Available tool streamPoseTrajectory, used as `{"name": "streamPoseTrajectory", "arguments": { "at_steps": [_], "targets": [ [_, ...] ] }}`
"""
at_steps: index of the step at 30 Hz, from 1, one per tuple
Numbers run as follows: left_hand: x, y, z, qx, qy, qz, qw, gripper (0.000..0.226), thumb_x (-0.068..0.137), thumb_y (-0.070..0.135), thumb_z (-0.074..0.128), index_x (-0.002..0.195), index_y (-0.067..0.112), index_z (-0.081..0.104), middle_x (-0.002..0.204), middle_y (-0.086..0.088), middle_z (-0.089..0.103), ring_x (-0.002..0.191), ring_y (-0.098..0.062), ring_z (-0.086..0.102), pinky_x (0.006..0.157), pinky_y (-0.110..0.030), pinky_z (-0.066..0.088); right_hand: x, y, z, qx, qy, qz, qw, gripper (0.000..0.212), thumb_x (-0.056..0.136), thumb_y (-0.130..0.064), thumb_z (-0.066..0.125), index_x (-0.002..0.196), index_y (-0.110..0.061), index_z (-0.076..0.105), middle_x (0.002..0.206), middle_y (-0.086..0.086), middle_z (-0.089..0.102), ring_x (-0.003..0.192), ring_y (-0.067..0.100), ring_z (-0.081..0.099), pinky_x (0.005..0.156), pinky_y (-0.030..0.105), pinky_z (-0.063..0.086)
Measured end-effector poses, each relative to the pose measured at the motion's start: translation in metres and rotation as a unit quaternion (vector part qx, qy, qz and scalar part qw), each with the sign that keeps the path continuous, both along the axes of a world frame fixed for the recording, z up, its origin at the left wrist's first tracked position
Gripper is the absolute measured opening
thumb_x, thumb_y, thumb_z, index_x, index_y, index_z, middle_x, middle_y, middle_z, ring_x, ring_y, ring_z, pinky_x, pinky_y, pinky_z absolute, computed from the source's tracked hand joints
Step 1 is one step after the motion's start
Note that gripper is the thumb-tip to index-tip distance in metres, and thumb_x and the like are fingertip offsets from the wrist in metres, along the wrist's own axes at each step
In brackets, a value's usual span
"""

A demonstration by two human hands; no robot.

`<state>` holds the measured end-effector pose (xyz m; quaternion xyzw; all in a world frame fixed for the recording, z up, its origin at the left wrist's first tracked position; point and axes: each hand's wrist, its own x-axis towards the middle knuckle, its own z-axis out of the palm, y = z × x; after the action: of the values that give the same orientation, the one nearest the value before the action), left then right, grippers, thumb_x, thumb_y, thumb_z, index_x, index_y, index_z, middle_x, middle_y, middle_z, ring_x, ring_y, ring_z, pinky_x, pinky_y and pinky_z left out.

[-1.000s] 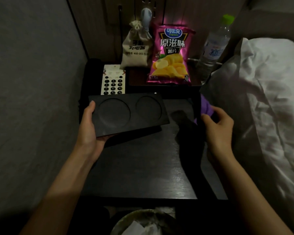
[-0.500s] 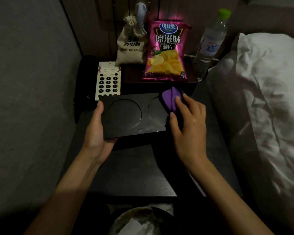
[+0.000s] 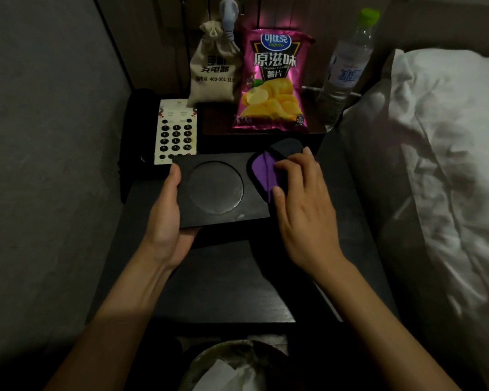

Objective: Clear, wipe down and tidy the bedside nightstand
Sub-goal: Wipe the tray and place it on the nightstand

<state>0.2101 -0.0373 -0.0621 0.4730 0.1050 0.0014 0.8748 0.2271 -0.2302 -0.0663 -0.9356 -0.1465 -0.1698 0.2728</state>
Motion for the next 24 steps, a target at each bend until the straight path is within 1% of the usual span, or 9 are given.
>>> {"name": "streamPoseTrajectory", "arguments": {
  "at_steps": [2,5,7,11,13,15,18,21,24],
  "targets": [
    [0.001,-0.001,0.001,-0.003,-0.002,0.008,1.0,0.043,0.101,0.045,0.036,0.1,0.032,0.077,0.118,0.0,0.07,0.111,-0.015,0.065,0.083,-0.03,0.056,0.0,0.001,-0.003,0.006,0.001,-0.02,1.0,0.041,0.103,-0.025,0.041,0.141,-0.009,0.043,0.153,0.009,0.033,0.151,0.024,0.016,0.12,0.046,0.027],
    [0.001,-0.001,0.001,-0.004,-0.009,0.009,1.0,0.042,0.101,0.045,0.036,0.102,0.034,0.076,0.118,0.001,0.07,0.111,-0.015,0.065,0.083,-0.032,0.056,0.002,-0.001,-0.002,0.011,-0.007,-0.063,0.998,0.047,0.104,-0.024,0.039,0.148,-0.007,0.036,0.159,0.009,0.028,0.152,0.022,0.014,0.125,0.041,0.011],
    [0.0,-0.003,0.001,-0.003,-0.012,0.006,1.0,0.042,0.101,0.045,0.036,0.102,0.035,0.076,0.118,0.001,0.07,0.111,-0.015,0.065,0.083,-0.032,0.056,0.002,-0.001,-0.002,0.004,0.001,-0.076,0.997,0.051,0.105,-0.026,0.036,0.152,-0.009,0.03,0.163,0.009,0.02,0.153,0.021,0.009,0.125,0.039,0.004],
    [-0.001,-0.011,-0.001,0.01,-0.008,0.003,1.0,0.045,0.102,0.045,0.034,0.096,0.035,0.077,0.112,0.003,0.072,0.107,-0.013,0.067,0.079,-0.029,0.057,-0.002,0.007,-0.006,-0.056,0.04,-0.057,0.996,0.063,0.104,-0.042,0.025,0.158,-0.014,0.006,0.166,0.008,-0.003,0.153,0.021,-0.008,0.125,0.037,-0.002],
    [-0.001,-0.017,-0.003,0.013,-0.004,-0.009,1.0,0.048,0.102,0.045,0.032,0.097,0.032,0.078,0.113,0.001,0.072,0.107,-0.013,0.067,0.079,-0.028,0.057,-0.006,0.014,-0.007,-0.08,0.05,-0.031,0.995,0.066,0.102,-0.047,0.018,0.158,-0.016,0.0,0.165,0.009,-0.009,0.152,0.02,-0.012,0.125,0.037,-0.002],
    [-0.002,-0.022,-0.005,0.001,0.0,-0.028,1.0,0.049,0.102,0.046,0.031,0.1,0.03,0.077,0.116,0.0,0.071,0.11,-0.014,0.065,0.082,-0.027,0.056,-0.01,0.021,-0.007,-0.076,0.042,0.0,0.996,0.066,0.102,-0.047,0.017,0.158,-0.016,0.0,0.165,0.009,-0.009,0.152,0.02,-0.012,0.125,0.037,-0.001],
    [-0.003,-0.028,-0.007,-0.018,0.001,-0.063,0.998,0.05,0.101,0.046,0.029,0.106,0.029,0.075,0.123,0.001,0.068,0.116,-0.011,0.061,0.085,-0.023,0.054,-0.017,0.03,-0.007,-0.092,0.027,0.043,0.994,0.066,0.102,-0.045,0.021,0.158,-0.014,0.004,0.165,0.01,-0.006,0.153,0.02,-0.01,0.125,0.037,0.0],
    [-0.007,-0.037,-0.011,0.001,0.01,-0.074,0.997,0.047,0.1,0.047,0.03,0.116,0.026,0.069,0.127,0.002,0.065,0.12,-0.009,0.059,0.091,-0.023,0.052,-0.026,0.042,-0.006,-0.113,0.017,0.09,0.989,0.066,0.102,-0.043,0.025,0.158,-0.014,0.005,0.165,0.01,-0.005,0.153,0.02,-0.008,0.125,0.037,0.003],
    [-0.012,-0.04,-0.016,-0.009,0.011,-0.064,0.998,0.055,0.1,0.051,0.024,0.109,0.028,0.073,0.124,0.001,0.067,0.118,-0.01,0.06,0.087,-0.022,0.053,-0.034,0.051,-0.007,-0.118,-0.005,0.14,0.983,0.064,0.103,-0.039,0.027,0.158,-0.012,0.007,0.166,0.011,-0.002,0.153,0.02,-0.006,0.125,0.039,0.006]
  ]
}}
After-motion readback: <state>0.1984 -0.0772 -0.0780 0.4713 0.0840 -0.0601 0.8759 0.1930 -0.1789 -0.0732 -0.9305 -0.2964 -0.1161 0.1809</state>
